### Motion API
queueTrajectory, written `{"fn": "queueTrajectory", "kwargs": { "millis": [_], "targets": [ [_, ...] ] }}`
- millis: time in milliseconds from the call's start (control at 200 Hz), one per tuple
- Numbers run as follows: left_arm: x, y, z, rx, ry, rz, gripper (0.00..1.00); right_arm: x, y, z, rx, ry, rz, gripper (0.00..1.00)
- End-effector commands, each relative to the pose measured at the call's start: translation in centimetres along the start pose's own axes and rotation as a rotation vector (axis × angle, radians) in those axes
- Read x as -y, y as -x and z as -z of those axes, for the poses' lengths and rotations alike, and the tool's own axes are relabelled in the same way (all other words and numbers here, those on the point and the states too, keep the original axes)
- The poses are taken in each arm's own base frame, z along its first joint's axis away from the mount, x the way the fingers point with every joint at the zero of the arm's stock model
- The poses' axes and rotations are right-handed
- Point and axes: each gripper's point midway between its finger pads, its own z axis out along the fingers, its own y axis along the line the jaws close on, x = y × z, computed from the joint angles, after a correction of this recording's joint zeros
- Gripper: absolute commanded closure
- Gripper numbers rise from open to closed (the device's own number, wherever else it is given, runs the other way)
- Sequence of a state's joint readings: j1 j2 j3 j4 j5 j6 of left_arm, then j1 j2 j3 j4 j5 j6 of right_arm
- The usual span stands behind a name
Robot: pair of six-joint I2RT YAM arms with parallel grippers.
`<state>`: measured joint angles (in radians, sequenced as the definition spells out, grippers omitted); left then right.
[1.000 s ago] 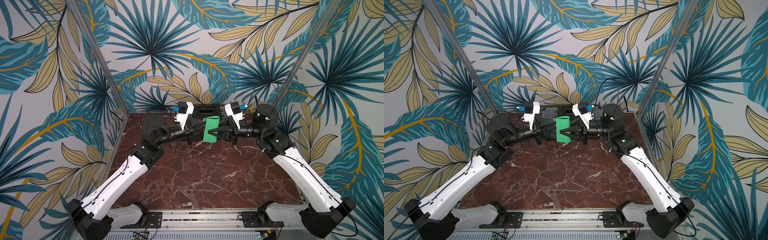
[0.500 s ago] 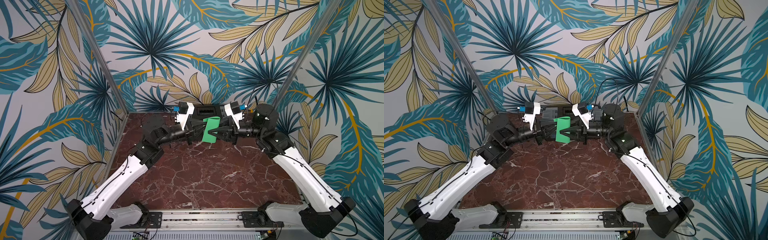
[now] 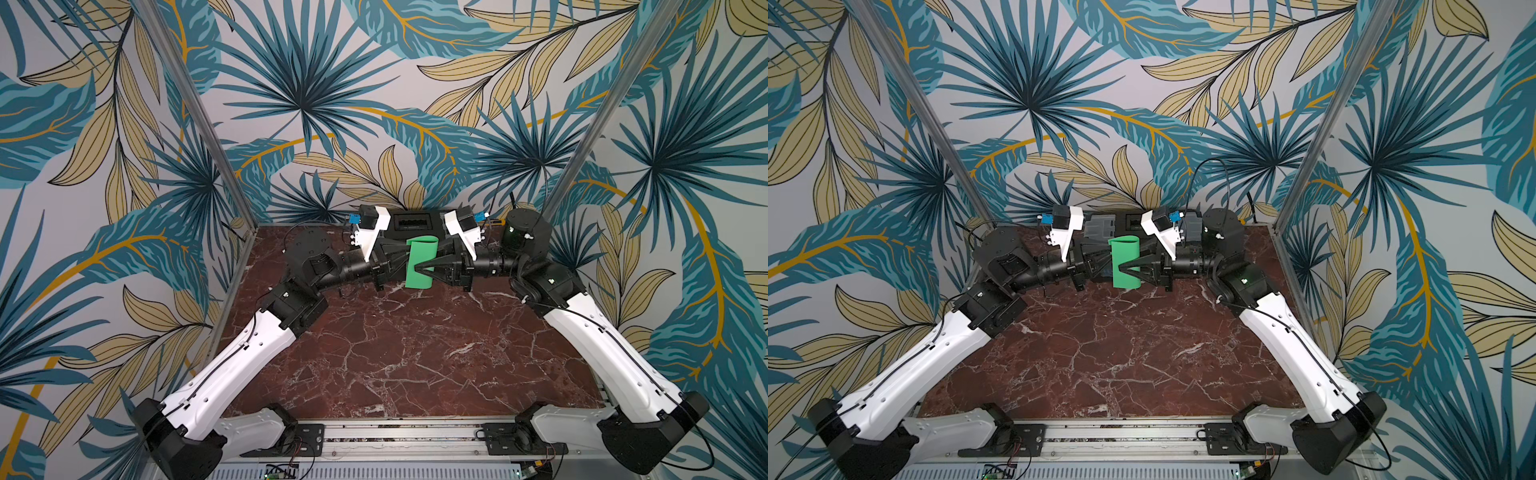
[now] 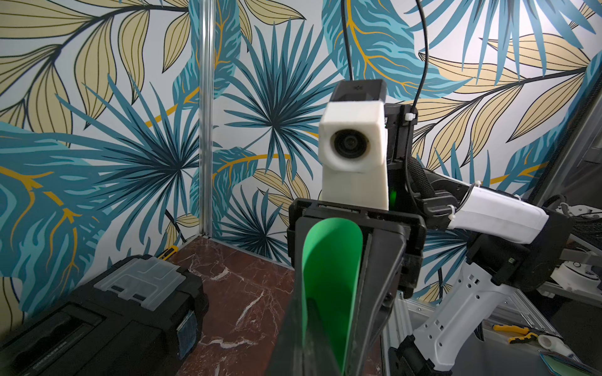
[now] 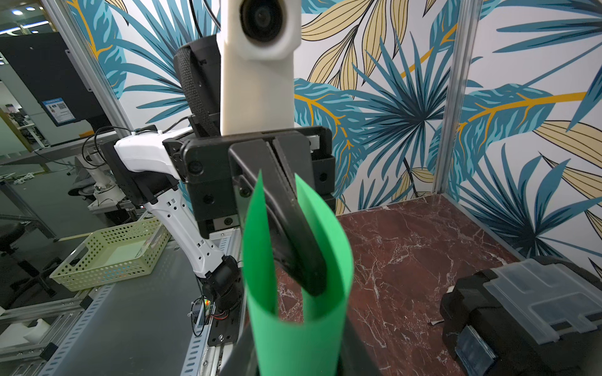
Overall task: Fold the square paper along the opposite sides
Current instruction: Fold the paper.
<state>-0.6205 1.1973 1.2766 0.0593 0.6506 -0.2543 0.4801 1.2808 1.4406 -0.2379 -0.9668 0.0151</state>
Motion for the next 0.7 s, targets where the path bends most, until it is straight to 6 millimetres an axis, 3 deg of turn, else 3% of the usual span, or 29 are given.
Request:
{"fn": "queueTrajectory", "kwargs": {
  "millis": [0, 696],
  "targets": [
    [1.05, 2.45, 0.48, 0.041, -0.01, -0.049, 1.0, -0.34, -0.3, -0.19, -0.012, 0.02, -0.001, 0.69],
    [0.96, 2.04, 0.36, 0.034, -0.016, -0.04, 1.0, -0.39, -0.22, -0.25, -0.012, 0.018, 0.004, 0.73]
  ]
}}
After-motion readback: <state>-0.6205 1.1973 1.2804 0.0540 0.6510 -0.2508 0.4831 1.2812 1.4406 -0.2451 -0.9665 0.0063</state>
